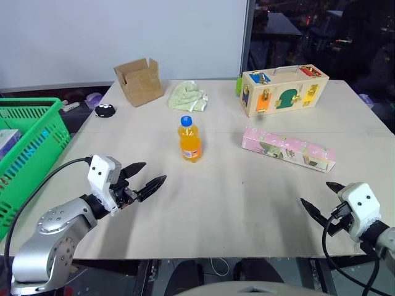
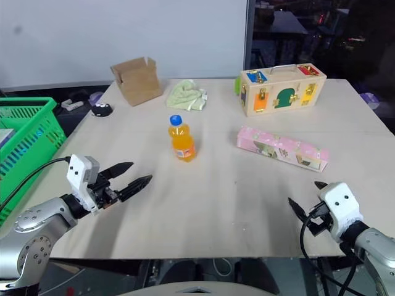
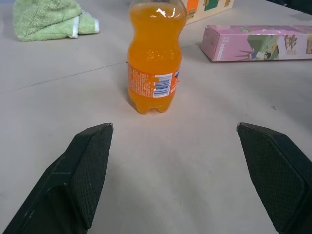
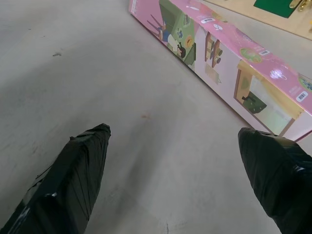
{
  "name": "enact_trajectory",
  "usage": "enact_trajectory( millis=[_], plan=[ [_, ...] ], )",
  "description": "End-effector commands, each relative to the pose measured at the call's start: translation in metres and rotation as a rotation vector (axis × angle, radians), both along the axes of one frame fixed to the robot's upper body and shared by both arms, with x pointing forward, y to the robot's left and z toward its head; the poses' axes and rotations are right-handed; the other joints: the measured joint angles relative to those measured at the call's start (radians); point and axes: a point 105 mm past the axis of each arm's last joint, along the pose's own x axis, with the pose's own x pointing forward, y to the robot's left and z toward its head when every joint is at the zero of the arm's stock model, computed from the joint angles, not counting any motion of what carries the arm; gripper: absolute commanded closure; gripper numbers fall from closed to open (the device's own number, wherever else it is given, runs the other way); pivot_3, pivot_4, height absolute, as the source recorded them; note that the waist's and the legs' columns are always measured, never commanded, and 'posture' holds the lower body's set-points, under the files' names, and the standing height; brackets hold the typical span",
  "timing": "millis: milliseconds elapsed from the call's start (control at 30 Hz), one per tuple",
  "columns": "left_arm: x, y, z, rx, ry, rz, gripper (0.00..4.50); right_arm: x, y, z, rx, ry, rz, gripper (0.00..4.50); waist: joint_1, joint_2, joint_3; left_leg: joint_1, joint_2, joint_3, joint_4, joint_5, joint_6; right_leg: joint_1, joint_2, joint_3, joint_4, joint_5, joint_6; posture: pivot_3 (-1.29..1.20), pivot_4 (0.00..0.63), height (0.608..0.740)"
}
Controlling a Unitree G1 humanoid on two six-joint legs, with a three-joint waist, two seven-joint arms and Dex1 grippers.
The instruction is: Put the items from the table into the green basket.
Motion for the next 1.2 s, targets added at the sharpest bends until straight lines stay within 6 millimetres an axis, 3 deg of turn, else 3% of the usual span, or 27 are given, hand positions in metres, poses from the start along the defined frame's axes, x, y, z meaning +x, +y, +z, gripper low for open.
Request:
enact_trajectory(
  millis=[33, 100, 233, 400, 567, 733, 933, 1200],
  plan=[
    [-0.001, -0.015, 0.017, -0.027, -0.051, -0.066, 0.24, 0.005, -0.002, 0.014, 0.003, -0.031, 0.034, 0.0, 0.001, 0.0, 0.0, 0.0, 0.0, 0.0, 0.0, 0.0, 0.0, 0.0, 0.0, 0.0, 0.0, 0.0, 0.0, -0.14, 0.02, 0.74],
    [-0.005, -0.036, 0.024, -0.069, -0.06, -0.158, 0.24, 0.015, -0.008, 0.011, 0.014, 0.018, 0.063, 0.0, 0.002, -0.002, 0.001, 0.0, 0.0, 0.001, 0.0, 0.0, 0.0, 0.0, 0.0, 0.001, 0.0, 0.0, 0.0, -0.12, 0.017, 0.74],
    [-0.02, -0.054, 0.034, -0.084, -0.076, -0.291, 0.24, 0.031, -0.016, 0.012, -0.089, 0.059, 0.138, 0.0, 0.005, -0.003, 0.002, 0.002, 0.0, 0.007, 0.0, 0.0, 0.001, 0.0, 0.0, 0.007, 0.0, 0.002, 0.003, -0.09, 0.01, 0.74],
    [-0.035, -0.075, 0.042, -0.053, -0.095, -0.435, 0.24, 0.079, -0.034, 0.03, -0.18, 0.103, 0.16, 0.0, 0.005, -0.003, 0.002, 0.004, 0.001, 0.012, 0.0, -0.001, 0.002, 0.0, 0.003, 0.013, 0.0, 0.003, 0.004, -0.04, 0.0, 0.74],
    [-0.039, -0.088, 0.05, -0.025, -0.156, -0.483, 0.24, 0.13, -0.039, 0.051, -0.259, 0.131, 0.218, 0.0, 0.011, -0.003, 0.003, 0.004, 0.001, 0.014, 0.0, -0.001, 0.002, -0.001, 0.003, 0.015, 0.0, 0.004, 0.005, 0.02, 0.0, 0.74],
    [-0.036, -0.093, 0.058, -0.01, -0.231, -0.48, 0.24, 0.164, -0.039, 0.051, -0.294, 0.231, 0.265, 0.0, 0.038, -0.003, 0.004, 0.002, 0.001, 0.013, 0.0, -0.003, 0.006, -0.002, 0.005, 0.015, -0.001, 0.005, 0.008, 0.07, 0.0, 0.74],
    [-0.04, -0.099, 0.056, -0.001, -0.251, -0.481, 0.24, 0.171, -0.028, 0.053, -0.264, 0.364, 0.383, 0.0, 0.067, -0.002, 0.004, 0.0, 0.001, 0.014, 0.0, -0.004, 0.007, -0.002, 0.004, 0.015, -0.004, 0.008, 0.004, 0.12, 0.0, 0.74],
    [-0.042, -0.101, 0.056, -0.006, -0.26, -0.467, 0.24, 0.178, -0.046, 0.035, -0.384, 0.471, 0.366, 0.0, 0.09, -0.001, 0.005, 0.001, 0.001, 0.014, 0.0, -0.004, 0.008, -0.002, 0.004, 0.015, -0.005, 0.008, 0.004, 0.14, 0.0, 0.74]
  ],
)
